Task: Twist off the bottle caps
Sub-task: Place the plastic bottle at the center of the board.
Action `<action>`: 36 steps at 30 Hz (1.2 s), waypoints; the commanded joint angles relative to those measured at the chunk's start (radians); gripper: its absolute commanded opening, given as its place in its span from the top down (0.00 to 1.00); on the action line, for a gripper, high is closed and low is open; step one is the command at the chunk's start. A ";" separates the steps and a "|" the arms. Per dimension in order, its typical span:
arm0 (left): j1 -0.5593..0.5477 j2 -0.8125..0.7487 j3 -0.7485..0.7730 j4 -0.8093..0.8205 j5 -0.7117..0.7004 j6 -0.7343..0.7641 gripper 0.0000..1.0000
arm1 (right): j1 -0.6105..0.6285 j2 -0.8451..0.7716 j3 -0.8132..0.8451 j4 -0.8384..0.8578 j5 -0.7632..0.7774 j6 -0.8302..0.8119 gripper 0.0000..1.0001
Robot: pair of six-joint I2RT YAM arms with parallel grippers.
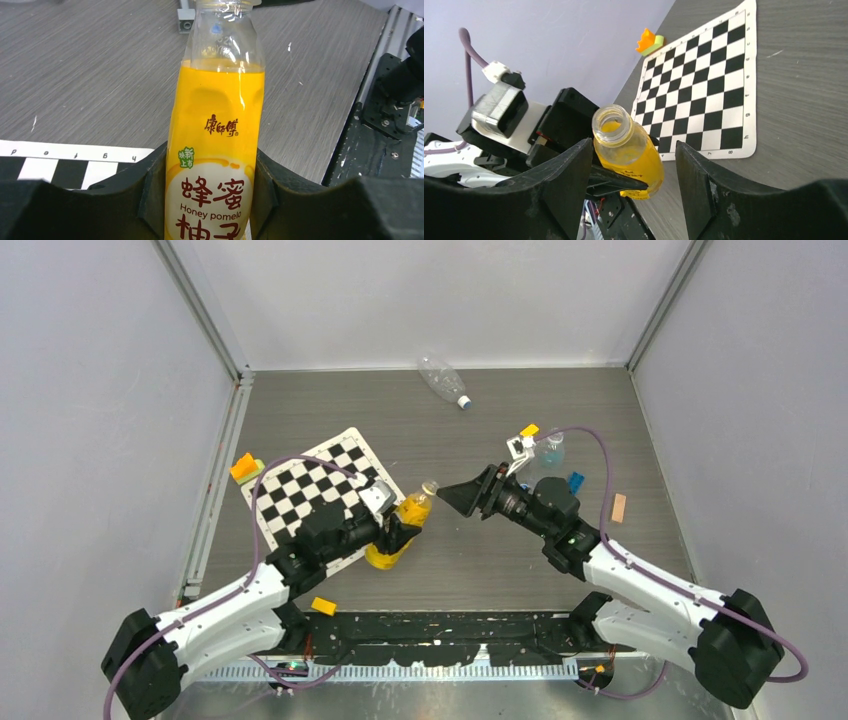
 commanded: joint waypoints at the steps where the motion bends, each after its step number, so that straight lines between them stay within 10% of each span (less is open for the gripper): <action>1: 0.002 0.016 0.004 0.113 0.071 -0.018 0.82 | 0.037 0.051 0.054 0.061 0.001 -0.007 0.33; 12: 0.002 0.039 0.003 0.126 0.092 -0.025 0.81 | 0.111 0.165 0.104 0.115 0.027 -0.049 0.39; 15: 0.002 0.033 -0.001 0.127 0.087 -0.025 0.79 | 0.115 0.170 0.104 0.119 0.039 -0.065 0.60; 25: 0.002 0.030 -0.004 0.091 0.027 -0.025 0.02 | 0.134 0.055 0.089 -0.046 0.176 -0.216 0.99; 36: 0.002 -0.053 -0.002 0.017 -0.080 0.004 0.00 | 0.138 -0.305 0.091 -0.548 0.642 -0.405 0.99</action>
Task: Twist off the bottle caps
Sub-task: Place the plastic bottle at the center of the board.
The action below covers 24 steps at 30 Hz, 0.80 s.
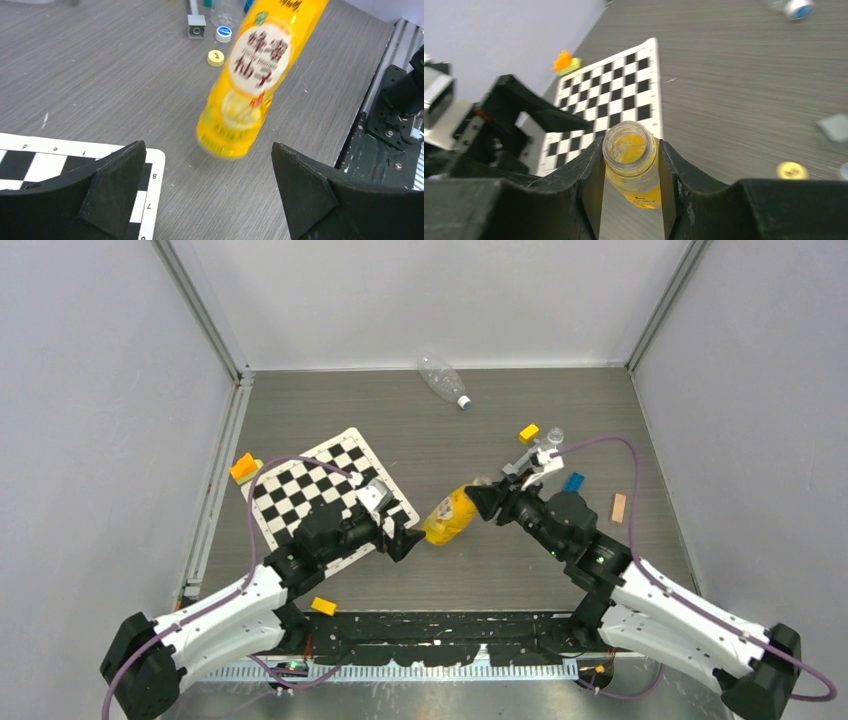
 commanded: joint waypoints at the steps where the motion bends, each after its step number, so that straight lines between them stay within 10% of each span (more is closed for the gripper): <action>1: 0.001 -0.057 0.002 0.001 -0.077 0.031 0.00 | 0.005 -0.175 0.031 -0.287 0.309 -0.134 0.99; 15: 0.001 -0.112 -0.024 0.018 -0.178 0.061 0.00 | 0.004 -0.197 0.050 -0.407 0.878 -0.284 1.00; 24: 0.001 -0.106 -0.037 0.026 -0.175 0.046 0.00 | -0.071 -0.196 -0.003 -0.265 0.875 -0.299 1.00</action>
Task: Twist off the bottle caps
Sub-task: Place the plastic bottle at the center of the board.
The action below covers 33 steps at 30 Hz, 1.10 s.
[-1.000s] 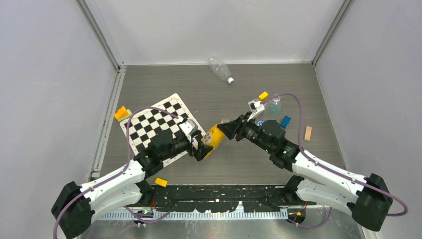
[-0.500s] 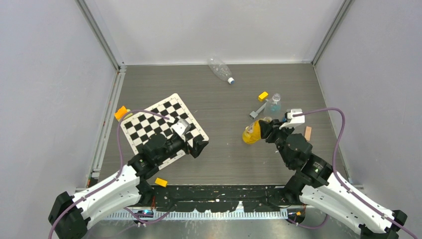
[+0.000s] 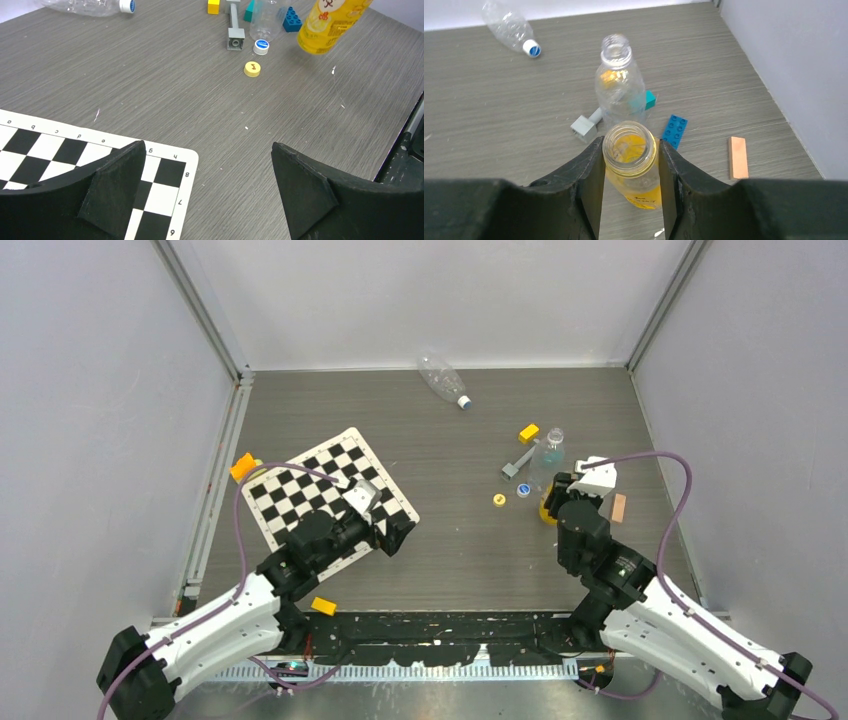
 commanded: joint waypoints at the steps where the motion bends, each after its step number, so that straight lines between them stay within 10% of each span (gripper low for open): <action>1: 0.001 0.000 -0.001 0.036 -0.013 -0.003 0.00 | -0.096 0.001 0.006 0.101 -0.026 0.005 1.00; 20: 0.001 -0.003 -0.001 0.006 -0.024 0.000 0.00 | -0.433 0.202 -0.023 0.199 -0.350 0.117 0.98; 33: 0.001 0.014 -0.004 0.020 -0.020 -0.013 0.00 | -0.433 0.209 0.002 0.167 -0.392 0.039 0.62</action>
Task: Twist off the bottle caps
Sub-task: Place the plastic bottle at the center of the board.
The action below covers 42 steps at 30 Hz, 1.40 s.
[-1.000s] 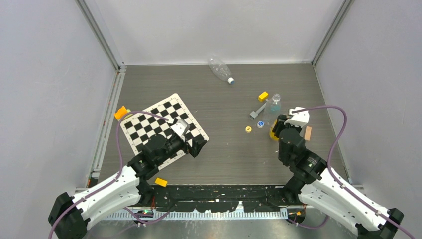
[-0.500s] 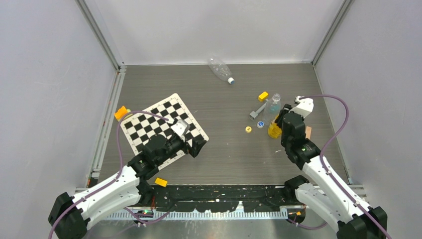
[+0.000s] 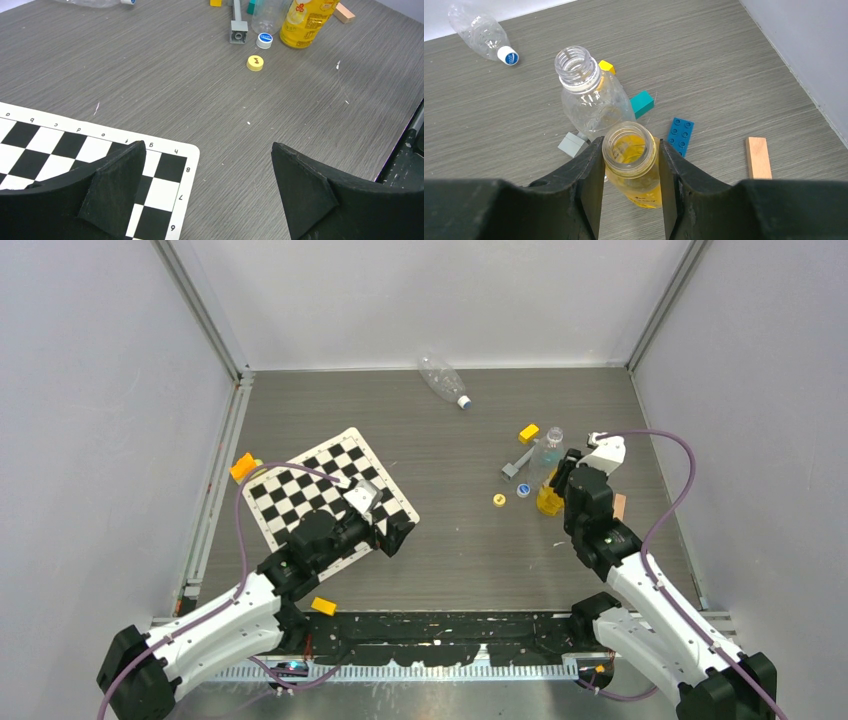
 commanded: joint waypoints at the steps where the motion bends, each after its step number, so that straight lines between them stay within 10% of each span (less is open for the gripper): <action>1: 0.001 0.007 -0.003 0.034 -0.011 -0.011 0.00 | -0.004 0.022 0.028 -0.028 -0.017 -0.024 0.60; 32: 0.001 0.024 0.017 0.037 -0.046 0.002 0.00 | -0.004 -0.086 0.245 -0.297 -0.123 -0.005 0.29; 42: 0.001 -0.001 -0.031 0.088 -0.167 -0.042 0.00 | 0.012 0.153 0.596 -0.368 -0.536 0.006 0.33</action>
